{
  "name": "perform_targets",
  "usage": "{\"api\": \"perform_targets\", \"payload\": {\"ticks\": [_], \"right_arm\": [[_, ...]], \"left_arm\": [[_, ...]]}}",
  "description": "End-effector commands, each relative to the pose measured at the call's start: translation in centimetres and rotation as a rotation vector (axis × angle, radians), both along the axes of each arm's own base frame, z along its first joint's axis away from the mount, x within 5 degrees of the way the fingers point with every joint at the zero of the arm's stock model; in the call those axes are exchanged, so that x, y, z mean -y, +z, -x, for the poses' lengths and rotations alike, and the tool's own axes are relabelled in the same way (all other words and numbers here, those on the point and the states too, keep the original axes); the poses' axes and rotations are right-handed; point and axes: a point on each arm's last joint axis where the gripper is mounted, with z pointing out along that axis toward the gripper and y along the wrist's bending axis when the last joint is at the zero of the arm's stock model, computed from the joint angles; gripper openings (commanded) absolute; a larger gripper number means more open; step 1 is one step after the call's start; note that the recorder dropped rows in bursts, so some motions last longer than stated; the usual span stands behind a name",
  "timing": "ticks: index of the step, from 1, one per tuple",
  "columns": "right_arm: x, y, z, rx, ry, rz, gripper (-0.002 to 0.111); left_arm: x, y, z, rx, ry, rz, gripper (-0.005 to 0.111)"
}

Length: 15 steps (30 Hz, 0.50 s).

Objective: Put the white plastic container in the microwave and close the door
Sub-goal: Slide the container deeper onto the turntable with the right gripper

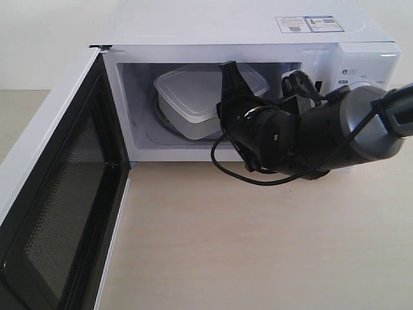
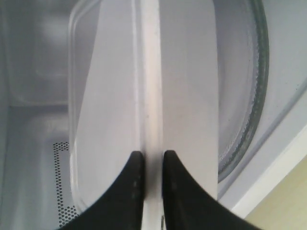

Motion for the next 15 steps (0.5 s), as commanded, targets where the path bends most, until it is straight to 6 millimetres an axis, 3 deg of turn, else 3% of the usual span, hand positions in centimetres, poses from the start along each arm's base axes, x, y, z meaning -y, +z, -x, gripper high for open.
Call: {"api": "perform_targets", "payload": {"ticks": [1, 12, 15], "right_arm": [[0.23, 0.58, -0.36, 0.042, -0.006, 0.008, 0.0], [0.26, 0.66, -0.41, 0.051, -0.011, 0.005, 0.001], [0.23, 0.68, -0.4, 0.055, -0.005, 0.009, 0.011]], "left_arm": [[0.01, -0.07, 0.01, 0.003, 0.0, 0.006, 0.004], [0.01, -0.07, 0.01, 0.003, 0.0, 0.006, 0.004], [0.01, -0.07, 0.01, 0.003, 0.0, 0.006, 0.004]]}}
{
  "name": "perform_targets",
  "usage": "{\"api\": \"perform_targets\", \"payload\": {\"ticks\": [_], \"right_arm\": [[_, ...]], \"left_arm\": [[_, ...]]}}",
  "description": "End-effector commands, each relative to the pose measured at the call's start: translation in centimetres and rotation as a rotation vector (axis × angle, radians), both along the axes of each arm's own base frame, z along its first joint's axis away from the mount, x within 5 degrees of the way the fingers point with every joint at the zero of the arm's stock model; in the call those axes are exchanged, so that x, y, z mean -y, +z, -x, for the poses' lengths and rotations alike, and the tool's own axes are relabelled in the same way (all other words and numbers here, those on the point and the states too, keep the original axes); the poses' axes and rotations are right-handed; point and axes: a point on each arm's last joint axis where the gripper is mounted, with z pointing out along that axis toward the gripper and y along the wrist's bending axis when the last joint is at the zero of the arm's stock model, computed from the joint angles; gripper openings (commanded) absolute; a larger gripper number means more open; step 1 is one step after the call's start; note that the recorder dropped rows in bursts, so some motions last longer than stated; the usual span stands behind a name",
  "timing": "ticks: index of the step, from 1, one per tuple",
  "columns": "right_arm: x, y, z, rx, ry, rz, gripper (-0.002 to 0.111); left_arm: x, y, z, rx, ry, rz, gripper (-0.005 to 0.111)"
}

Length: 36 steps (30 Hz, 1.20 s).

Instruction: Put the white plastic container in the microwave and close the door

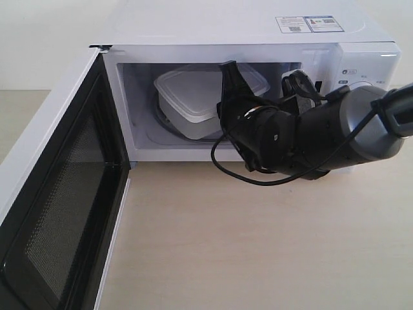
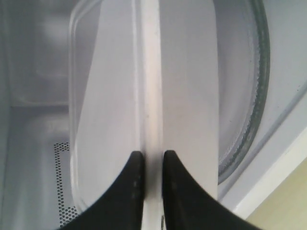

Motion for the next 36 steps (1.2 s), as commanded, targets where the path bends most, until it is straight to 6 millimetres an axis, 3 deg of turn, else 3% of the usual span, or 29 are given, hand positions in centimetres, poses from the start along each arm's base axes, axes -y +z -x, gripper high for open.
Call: {"api": "perform_targets", "payload": {"ticks": [1, 4, 7, 23, 30, 36], "right_arm": [[0.2, 0.7, -0.4, 0.051, -0.004, 0.01, 0.016], [0.2, 0.7, -0.4, 0.055, -0.006, 0.009, 0.039], [0.2, 0.7, -0.4, 0.054, -0.005, 0.009, 0.05], [-0.5, 1.0, 0.7, -0.011, 0.173, 0.121, 0.05], [-0.3, 3.6, 1.9, 0.064, 0.345, 0.336, 0.05], [-0.4, 3.8, 3.7, 0.034, 0.631, 0.582, 0.05]], "left_arm": [[0.0, -0.1, 0.0, 0.003, 0.0, 0.006, 0.004], [0.0, -0.1, 0.0, 0.003, 0.0, 0.006, 0.004], [0.0, -0.1, 0.0, 0.003, 0.0, 0.006, 0.004], [0.0, -0.1, 0.0, 0.003, 0.0, 0.006, 0.004], [0.0, -0.1, 0.0, 0.003, 0.0, 0.006, 0.004], [0.0, -0.1, 0.0, 0.003, 0.0, 0.006, 0.004]]}}
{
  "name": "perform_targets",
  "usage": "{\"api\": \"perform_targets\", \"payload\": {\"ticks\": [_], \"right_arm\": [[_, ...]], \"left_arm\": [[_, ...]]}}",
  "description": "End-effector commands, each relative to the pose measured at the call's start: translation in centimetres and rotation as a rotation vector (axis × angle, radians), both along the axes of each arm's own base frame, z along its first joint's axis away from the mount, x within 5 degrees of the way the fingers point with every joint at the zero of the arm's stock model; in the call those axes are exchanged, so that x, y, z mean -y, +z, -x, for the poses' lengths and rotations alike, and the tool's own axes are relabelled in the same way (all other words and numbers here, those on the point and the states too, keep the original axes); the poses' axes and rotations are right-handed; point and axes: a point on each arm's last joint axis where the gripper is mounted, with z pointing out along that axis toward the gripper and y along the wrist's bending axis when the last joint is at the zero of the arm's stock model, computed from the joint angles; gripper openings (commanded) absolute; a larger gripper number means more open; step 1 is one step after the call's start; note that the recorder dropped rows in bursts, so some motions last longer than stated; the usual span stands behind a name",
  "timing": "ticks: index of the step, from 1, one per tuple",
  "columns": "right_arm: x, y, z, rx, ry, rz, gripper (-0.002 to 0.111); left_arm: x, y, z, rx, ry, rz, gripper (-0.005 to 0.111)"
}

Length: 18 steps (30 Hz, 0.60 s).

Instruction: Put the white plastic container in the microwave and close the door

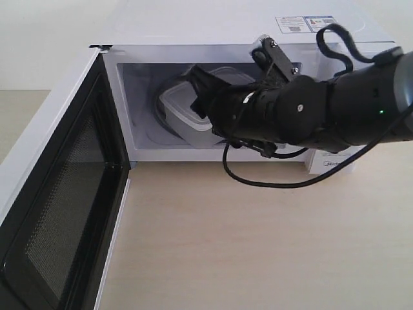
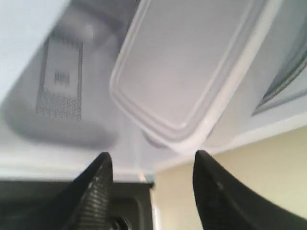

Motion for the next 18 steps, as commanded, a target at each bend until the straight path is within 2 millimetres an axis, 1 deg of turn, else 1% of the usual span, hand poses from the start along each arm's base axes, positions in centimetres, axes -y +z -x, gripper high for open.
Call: {"api": "perform_targets", "payload": {"ticks": [1, 5, 7, 9, 11, 12, 15, 18], "right_arm": [[0.1, -0.2, 1.4, -0.03, 0.251, 0.229, 0.05], [0.0, -1.2, 2.7, -0.081, 0.458, 0.371, 0.05], [-0.1, -1.4, 3.2, -0.08, 0.536, 0.418, 0.044], [-0.1, -1.5, 3.6, -0.071, 0.617, 0.467, 0.028], [-0.1, -1.7, 3.9, -0.051, 0.704, 0.52, 0.006], [-0.1, -1.8, 4.1, -0.042, 0.739, 0.539, 0.0], [-0.1, -1.8, 4.2, 0.007, 0.813, 0.592, 0.0], [-0.1, -1.8, 4.1, 0.016, 0.813, 0.596, 0.0]], "left_arm": [[0.0, -0.1, 0.0, 0.003, 0.0, 0.006, 0.004], [0.0, -0.1, 0.0, 0.003, 0.0, 0.006, 0.004], [0.0, -0.1, 0.0, 0.003, 0.0, 0.006, 0.004], [0.0, -0.1, 0.0, 0.003, 0.0, 0.006, 0.004], [0.0, -0.1, 0.0, 0.003, 0.0, 0.006, 0.004], [0.0, -0.1, 0.0, 0.003, 0.0, 0.006, 0.004], [0.0, -0.1, 0.0, 0.003, 0.0, 0.006, 0.004], [0.0, -0.1, 0.0, 0.003, 0.0, 0.006, 0.004]]}}
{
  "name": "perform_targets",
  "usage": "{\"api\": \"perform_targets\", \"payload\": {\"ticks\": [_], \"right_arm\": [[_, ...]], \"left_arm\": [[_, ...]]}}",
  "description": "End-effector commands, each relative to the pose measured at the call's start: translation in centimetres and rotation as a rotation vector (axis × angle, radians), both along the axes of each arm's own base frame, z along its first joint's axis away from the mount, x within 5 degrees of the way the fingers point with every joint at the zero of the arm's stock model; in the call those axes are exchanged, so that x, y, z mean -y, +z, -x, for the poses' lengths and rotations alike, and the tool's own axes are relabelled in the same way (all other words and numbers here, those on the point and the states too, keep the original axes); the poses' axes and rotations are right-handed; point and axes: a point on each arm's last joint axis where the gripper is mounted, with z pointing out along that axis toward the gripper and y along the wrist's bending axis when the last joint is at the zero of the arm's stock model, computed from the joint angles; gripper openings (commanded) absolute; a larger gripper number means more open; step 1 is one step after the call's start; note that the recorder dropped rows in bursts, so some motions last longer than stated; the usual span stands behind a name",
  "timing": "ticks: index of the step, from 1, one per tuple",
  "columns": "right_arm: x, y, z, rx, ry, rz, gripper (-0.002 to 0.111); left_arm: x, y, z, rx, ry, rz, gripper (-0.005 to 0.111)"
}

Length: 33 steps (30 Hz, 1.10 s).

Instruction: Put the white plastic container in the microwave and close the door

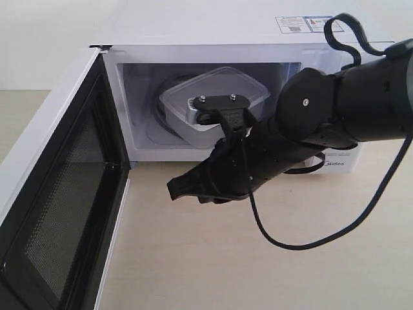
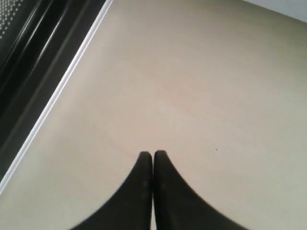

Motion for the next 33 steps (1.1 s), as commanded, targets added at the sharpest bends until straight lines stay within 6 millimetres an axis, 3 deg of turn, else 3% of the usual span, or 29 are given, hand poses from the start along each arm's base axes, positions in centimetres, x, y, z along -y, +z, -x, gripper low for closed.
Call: {"api": "perform_targets", "payload": {"ticks": [1, 8, 14, 18, 29, 33], "right_arm": [[0.0, 0.5, -0.2, 0.052, 0.04, 0.008, 0.0], [-0.1, 0.8, -1.2, 0.224, 0.053, 0.014, 0.0], [0.0, -1.5, -0.8, 0.483, -0.058, 0.023, 0.0], [0.2, -1.7, -0.6, 0.641, -0.122, 0.004, 0.0], [-0.1, -5.1, -1.8, 0.641, -0.217, -0.001, 0.0], [-0.9, -4.8, -2.7, 0.67, -0.232, -0.021, 0.0]], "left_arm": [[0.0, -0.1, 0.0, 0.003, 0.0, 0.006, 0.004], [0.0, -0.1, 0.0, 0.003, 0.0, 0.006, 0.004], [0.0, -0.1, 0.0, 0.003, 0.0, 0.006, 0.004], [0.0, -0.1, 0.0, 0.003, 0.0, 0.006, 0.004], [0.0, -0.1, 0.0, 0.003, 0.0, 0.006, 0.004], [0.0, -0.1, 0.0, 0.003, 0.0, 0.006, 0.004]]}}
